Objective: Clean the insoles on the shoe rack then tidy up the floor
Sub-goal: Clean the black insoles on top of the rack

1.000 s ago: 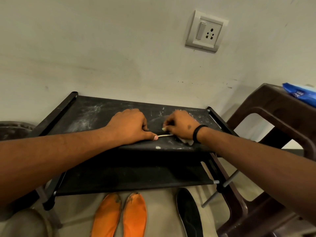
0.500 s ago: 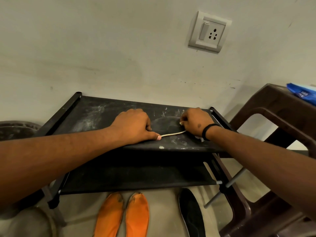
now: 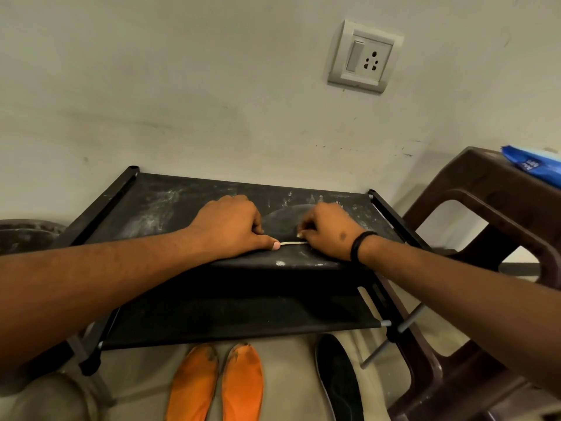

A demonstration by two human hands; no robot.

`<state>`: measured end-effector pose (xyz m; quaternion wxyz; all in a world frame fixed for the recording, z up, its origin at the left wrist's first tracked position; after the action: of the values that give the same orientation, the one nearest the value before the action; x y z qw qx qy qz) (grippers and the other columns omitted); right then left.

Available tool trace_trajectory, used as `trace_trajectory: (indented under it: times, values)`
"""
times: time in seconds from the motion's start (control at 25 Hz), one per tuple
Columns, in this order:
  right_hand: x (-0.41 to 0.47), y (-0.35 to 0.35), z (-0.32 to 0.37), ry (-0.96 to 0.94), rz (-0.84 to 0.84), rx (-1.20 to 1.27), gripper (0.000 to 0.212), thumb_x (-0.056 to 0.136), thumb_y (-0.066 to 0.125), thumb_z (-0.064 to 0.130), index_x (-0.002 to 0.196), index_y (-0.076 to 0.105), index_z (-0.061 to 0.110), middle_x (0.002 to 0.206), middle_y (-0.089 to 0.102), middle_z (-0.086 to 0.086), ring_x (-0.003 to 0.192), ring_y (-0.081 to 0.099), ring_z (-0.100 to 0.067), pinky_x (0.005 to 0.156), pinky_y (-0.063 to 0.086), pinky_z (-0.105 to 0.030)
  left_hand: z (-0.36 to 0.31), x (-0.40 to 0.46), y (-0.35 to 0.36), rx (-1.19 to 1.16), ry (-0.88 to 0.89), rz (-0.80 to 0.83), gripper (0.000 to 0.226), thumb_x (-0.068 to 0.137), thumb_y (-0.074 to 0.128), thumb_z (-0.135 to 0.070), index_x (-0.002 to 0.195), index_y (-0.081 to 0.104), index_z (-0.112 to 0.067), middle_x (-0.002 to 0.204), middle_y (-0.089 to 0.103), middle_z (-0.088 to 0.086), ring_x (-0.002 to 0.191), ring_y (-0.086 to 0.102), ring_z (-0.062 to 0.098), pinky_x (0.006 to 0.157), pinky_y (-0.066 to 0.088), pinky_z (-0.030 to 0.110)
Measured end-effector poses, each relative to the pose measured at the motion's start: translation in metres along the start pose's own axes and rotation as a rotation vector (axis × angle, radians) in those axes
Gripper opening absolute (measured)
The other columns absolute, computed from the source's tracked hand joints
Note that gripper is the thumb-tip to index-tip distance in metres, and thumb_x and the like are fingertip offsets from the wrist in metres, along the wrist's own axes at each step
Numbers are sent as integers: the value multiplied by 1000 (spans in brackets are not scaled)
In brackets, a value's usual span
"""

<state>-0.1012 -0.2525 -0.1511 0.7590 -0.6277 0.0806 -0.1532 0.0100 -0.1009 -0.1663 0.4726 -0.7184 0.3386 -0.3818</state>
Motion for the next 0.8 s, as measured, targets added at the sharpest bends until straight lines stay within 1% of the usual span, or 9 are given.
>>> trace_trajectory:
  times: [0.08, 0.12, 0.28, 0.32, 0.44, 0.52, 0.6, 0.72, 0.8]
  values:
    - [-11, 7, 21, -110, 67, 99, 15, 88, 63, 15, 81, 76, 18, 83, 73, 5, 77, 66, -9, 77, 53, -26, 0, 0, 0, 3, 3, -8, 49, 70, 64, -79, 68, 70, -31, 89, 71, -14, 89, 64, 11, 79, 55, 40]
    - [-9, 5, 18, -103, 67, 89, 14, 88, 64, 16, 82, 76, 19, 83, 73, 5, 77, 66, -8, 78, 54, -26, 0, 0, 0, 0, 1, -8, 49, 69, 63, -80, 69, 71, -31, 90, 71, -14, 89, 64, 11, 79, 55, 40]
    - [4, -17, -32, 175, -13, -83, 13, 88, 64, 22, 81, 75, 21, 85, 73, 2, 80, 67, -18, 83, 57, -41, 0, 1, 0, -21, -6, 0, 50, 69, 64, -80, 68, 71, -31, 88, 72, -15, 86, 65, 8, 79, 56, 40]
    - [4, -17, -33, 183, -15, -84, 14, 88, 63, 20, 79, 75, 20, 84, 73, 1, 80, 67, -19, 82, 58, -42, 1, 1, 1, -24, -10, 3, 49, 69, 64, -79, 68, 71, -30, 87, 72, -15, 85, 65, 8, 79, 56, 40]
    - [-3, -3, 3, 8, 42, -66, 18, 88, 59, 15, 79, 75, 12, 81, 72, -5, 77, 67, -21, 77, 58, -40, 2, 1, 2, -33, -10, 1, 48, 68, 66, -79, 66, 70, -31, 86, 72, -15, 86, 65, 9, 78, 56, 40]
    - [-8, 0, 21, -87, 71, -31, 18, 88, 59, 14, 79, 75, 11, 80, 73, -4, 76, 67, -19, 77, 57, -37, 2, 1, 1, -26, -6, -4, 47, 69, 66, -78, 65, 69, -31, 86, 71, -13, 86, 64, 10, 77, 56, 40]
    - [-3, -5, 8, -34, 83, -36, 15, 87, 62, 16, 83, 76, 16, 82, 74, 0, 77, 67, -16, 80, 57, -35, 2, 2, 1, -29, -4, 3, 47, 69, 65, -78, 64, 69, -31, 86, 71, -14, 85, 64, 10, 76, 57, 40]
    - [6, -18, -30, 146, 30, -129, 14, 86, 61, 18, 82, 74, 17, 83, 73, -3, 78, 68, -22, 81, 58, -43, 0, 1, 1, -41, 7, 5, 47, 71, 65, -77, 66, 70, -31, 86, 71, -14, 83, 64, 8, 75, 57, 39]
    - [5, -18, -28, 147, 2, -130, 14, 85, 60, 14, 79, 73, 14, 80, 71, -5, 76, 67, -24, 78, 59, -43, 0, 1, 1, -38, 8, 8, 47, 72, 65, -76, 67, 71, -30, 85, 71, -14, 83, 64, 7, 75, 57, 38]
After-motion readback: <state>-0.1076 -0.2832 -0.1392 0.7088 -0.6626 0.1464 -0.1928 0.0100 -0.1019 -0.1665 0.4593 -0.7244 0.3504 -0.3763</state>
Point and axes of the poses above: each hand's wrist, its own x-axis towards the middle knuckle, its own y-axis out of the palm, z = x × y, the point moved 4 cm from there along x, towards the middle knuckle
